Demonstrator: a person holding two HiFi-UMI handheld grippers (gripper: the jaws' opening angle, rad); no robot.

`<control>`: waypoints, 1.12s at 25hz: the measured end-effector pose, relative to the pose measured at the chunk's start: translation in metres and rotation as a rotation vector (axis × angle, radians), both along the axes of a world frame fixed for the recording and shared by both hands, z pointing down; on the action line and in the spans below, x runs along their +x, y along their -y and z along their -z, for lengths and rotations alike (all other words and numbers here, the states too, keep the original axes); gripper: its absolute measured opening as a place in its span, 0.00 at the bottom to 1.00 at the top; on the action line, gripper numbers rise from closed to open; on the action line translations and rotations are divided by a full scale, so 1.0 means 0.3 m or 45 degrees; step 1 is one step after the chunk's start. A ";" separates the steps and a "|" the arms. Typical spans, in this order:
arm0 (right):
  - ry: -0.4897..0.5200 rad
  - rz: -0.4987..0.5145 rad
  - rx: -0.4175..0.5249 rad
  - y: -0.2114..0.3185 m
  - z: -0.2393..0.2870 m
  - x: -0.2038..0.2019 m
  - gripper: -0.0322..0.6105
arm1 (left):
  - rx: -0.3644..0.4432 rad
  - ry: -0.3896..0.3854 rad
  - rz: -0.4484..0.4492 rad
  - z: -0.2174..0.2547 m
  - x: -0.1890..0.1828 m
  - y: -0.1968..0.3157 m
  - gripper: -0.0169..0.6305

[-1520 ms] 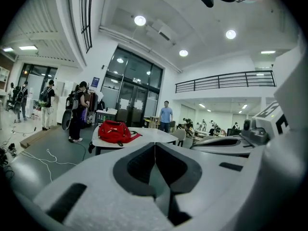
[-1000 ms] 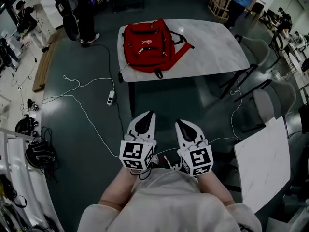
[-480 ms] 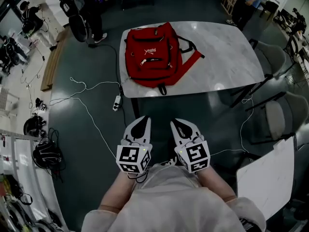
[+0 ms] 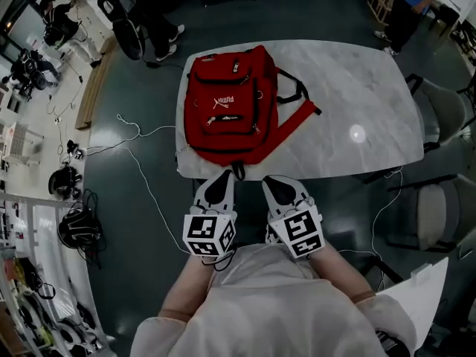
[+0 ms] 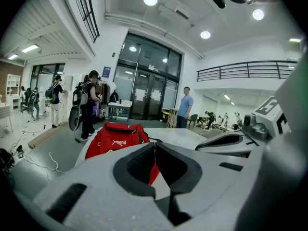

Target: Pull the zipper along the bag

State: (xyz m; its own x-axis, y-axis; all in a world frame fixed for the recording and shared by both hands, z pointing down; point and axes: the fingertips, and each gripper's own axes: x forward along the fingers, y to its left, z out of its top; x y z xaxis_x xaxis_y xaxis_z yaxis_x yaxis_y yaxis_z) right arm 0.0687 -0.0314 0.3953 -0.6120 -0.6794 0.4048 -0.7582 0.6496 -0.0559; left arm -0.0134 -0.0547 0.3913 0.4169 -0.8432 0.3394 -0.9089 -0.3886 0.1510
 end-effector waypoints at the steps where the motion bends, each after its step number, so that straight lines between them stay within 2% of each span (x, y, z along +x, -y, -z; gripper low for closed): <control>1: -0.002 0.012 -0.014 0.028 -0.015 0.014 0.09 | -0.014 -0.001 0.012 -0.016 0.016 0.027 0.06; 8: 0.003 0.059 -0.134 0.160 -0.131 0.064 0.09 | -0.121 0.041 0.015 -0.126 0.099 0.153 0.06; 13: -0.099 0.128 -0.236 0.214 -0.251 0.054 0.09 | -0.201 0.034 0.019 -0.210 0.092 0.230 0.06; 19: -0.128 0.083 -0.330 0.347 -0.325 0.031 0.09 | -0.310 0.060 -0.031 -0.329 0.057 0.351 0.06; 25: -0.193 0.084 -0.354 0.498 -0.428 -0.028 0.09 | -0.419 0.046 -0.091 -0.479 0.030 0.497 0.06; 28: -0.210 0.113 -0.419 0.543 -0.496 -0.063 0.10 | -0.464 0.038 -0.133 -0.550 0.043 0.542 0.06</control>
